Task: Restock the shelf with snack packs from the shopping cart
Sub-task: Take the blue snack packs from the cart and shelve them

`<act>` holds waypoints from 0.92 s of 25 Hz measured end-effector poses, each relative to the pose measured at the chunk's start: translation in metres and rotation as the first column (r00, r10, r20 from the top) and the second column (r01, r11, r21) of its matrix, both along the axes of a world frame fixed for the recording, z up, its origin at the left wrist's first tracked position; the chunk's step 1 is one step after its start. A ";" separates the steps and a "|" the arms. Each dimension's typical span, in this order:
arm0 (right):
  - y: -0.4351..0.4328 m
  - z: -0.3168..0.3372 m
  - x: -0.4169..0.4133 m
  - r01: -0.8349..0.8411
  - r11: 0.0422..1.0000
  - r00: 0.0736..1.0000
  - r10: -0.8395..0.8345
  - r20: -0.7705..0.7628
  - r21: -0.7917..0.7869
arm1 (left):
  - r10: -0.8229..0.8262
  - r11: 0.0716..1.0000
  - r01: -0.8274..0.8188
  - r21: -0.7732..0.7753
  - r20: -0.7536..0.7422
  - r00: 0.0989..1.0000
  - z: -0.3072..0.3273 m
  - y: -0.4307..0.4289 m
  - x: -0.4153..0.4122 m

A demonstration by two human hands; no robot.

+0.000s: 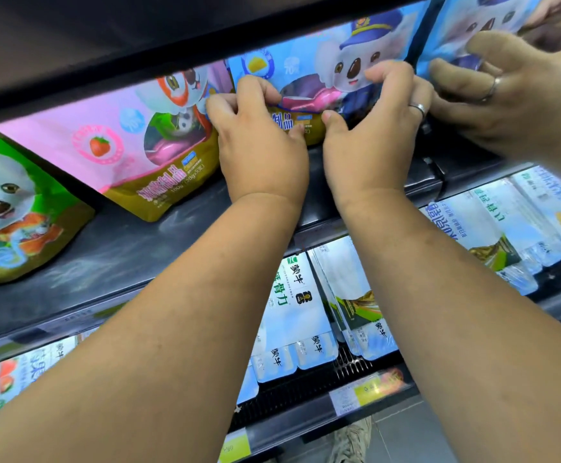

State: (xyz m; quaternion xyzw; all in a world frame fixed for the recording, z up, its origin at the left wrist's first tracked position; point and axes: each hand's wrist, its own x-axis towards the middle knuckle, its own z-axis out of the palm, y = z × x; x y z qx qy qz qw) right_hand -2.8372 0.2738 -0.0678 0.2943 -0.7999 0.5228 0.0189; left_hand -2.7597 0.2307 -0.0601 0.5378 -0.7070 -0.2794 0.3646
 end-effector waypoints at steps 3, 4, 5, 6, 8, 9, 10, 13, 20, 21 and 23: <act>0.001 0.000 -0.001 -0.004 1.000 1.000 0.004 0.016 -0.017 | -0.018 1.000 0.018 -0.015 -0.029 0.999 -0.002 0.002 0.001; 0.003 0.000 -0.001 -0.007 0.999 1.000 0.007 0.021 -0.033 | -0.030 0.999 0.029 -0.020 -0.055 0.998 -0.003 0.003 0.003; 0.005 0.000 -0.001 -0.008 0.999 1.000 0.010 0.024 -0.052 | -0.039 0.999 0.037 -0.022 -0.079 0.996 -0.004 0.005 0.005; 0.008 -0.001 0.000 -0.010 0.997 1.000 0.012 0.025 -0.070 | -0.041 0.999 0.039 -0.019 -0.097 0.994 -0.004 0.007 0.007; 0.011 -0.001 0.002 -0.019 0.996 1.000 0.021 0.023 -0.091 | -0.029 1.000 0.029 -0.005 -0.097 0.995 -0.004 0.010 0.009; 0.011 -0.001 0.001 -0.022 0.995 1.000 0.024 0.019 -0.092 | -0.023 1.000 0.023 -0.001 -0.085 0.996 -0.002 0.011 0.008; 0.012 -0.001 0.001 -0.028 0.996 0.999 0.029 0.018 -0.088 | -0.018 1.000 0.018 0.005 -0.071 0.997 -0.001 0.012 0.007; 0.007 0.002 0.003 -0.034 0.998 0.998 0.036 0.047 -0.058 | -0.001 0.999 0.003 0.042 -0.034 0.999 0.001 0.009 0.005; -0.008 0.004 0.003 0.001 1.000 0.999 -0.001 0.037 -0.027 | 0.020 0.999 -0.023 0.028 0.099 0.995 0.005 -0.005 -0.010; -0.011 0.004 0.004 0.007 1.000 0.999 -0.006 0.038 -0.023 | 0.023 0.999 -0.026 0.033 0.098 0.995 0.005 -0.008 -0.010; -0.012 0.003 0.004 0.010 1.000 0.999 -0.009 0.042 -0.014 | 0.017 0.999 -0.020 0.037 0.081 0.997 0.005 -0.008 -0.009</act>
